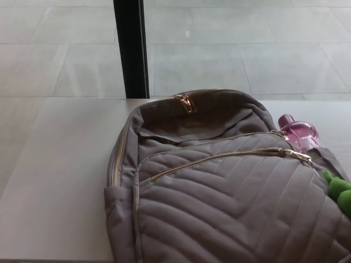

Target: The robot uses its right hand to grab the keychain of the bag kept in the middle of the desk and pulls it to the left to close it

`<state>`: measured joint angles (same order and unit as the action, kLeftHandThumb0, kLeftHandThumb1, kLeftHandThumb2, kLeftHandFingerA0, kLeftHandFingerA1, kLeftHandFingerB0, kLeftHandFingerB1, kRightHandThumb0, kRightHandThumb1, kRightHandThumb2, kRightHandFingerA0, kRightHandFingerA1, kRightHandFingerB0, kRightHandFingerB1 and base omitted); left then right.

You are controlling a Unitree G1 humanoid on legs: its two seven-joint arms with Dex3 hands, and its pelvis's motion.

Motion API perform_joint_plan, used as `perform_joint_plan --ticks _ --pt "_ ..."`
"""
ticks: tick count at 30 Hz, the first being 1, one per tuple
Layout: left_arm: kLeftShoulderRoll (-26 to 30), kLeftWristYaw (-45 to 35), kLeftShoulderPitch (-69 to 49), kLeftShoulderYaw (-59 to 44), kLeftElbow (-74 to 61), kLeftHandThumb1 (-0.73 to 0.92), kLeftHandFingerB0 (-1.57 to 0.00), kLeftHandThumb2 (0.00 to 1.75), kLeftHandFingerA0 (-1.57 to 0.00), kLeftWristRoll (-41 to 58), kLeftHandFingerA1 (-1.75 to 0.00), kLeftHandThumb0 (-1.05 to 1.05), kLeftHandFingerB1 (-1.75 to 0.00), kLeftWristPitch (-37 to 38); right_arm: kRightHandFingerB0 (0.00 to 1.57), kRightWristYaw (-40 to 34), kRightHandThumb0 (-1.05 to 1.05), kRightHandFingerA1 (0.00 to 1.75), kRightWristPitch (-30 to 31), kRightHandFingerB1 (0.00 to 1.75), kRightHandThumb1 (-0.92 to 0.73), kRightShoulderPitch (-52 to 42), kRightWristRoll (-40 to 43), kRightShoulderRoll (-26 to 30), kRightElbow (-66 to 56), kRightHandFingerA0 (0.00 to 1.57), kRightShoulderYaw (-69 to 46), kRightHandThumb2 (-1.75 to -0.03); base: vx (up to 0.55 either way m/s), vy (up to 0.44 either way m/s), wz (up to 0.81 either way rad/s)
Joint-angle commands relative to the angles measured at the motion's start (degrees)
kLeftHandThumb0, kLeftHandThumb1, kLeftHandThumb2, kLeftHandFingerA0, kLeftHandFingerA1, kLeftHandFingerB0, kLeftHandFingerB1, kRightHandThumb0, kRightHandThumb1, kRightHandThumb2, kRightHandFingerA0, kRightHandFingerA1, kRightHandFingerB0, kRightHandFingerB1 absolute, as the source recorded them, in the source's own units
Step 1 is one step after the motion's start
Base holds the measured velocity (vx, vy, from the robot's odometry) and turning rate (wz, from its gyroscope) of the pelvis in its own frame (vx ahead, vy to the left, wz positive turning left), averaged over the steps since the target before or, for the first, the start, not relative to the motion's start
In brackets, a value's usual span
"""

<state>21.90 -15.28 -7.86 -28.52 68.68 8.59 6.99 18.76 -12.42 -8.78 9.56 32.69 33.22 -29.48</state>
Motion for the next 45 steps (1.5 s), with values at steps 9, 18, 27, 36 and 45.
perform_joint_plan --ticks 9,18,27,36,45 --pt "1.19 -2.39 -0.43 0.5 0.86 0.6 -0.62 0.58 -0.67 0.83 -0.6 -0.54 -0.46 5.29 0.12 11.81 -0.67 0.55 12.75 0.26 -0.79 -1.9 -8.48 5.18 -47.86 0.32 23.13 -0.63 0.0 0.0 0.0" --pt "1.4 -1.54 0.17 1.18 1.36 0.63 -0.58 0.59 -0.69 0.33 -0.61 -0.58 -0.46 5.05 0.28 12.65 -0.67 0.55 14.96 0.32 -0.74 1.42 -12.64 10.24 -43.27 0.34 27.48 -0.63 0.0 0.0 0.0" --pt "1.81 -1.48 -0.12 2.13 1.99 0.65 -0.51 0.6 -0.65 0.25 -0.56 -0.57 -0.44 5.77 0.22 8.48 -0.54 0.62 17.58 0.49 -0.56 2.16 -17.18 14.32 -43.76 0.39 30.08 -0.97 0.0 0.0 0.0" --pt "2.02 -2.25 -0.61 2.55 1.6 0.66 -0.51 0.6 -0.63 0.9 -0.57 -0.59 -0.43 5.49 0.41 6.04 -0.58 0.55 18.62 0.38 -0.74 5.49 -21.32 13.83 -46.69 0.5 30.62 -0.62 0.0 0.0 0.0" --pt "1.99 -3.21 -1.16 2.33 2.29 0.66 -0.51 0.6 -0.63 2.14 -0.57 -0.59 -0.44 5.69 0.47 7.05 -0.47 0.67 19.91 0.43 -0.68 10.3 -20.1 11.09 -49.1 0.62 30.08 -0.61 0.0 0.0 0.0"
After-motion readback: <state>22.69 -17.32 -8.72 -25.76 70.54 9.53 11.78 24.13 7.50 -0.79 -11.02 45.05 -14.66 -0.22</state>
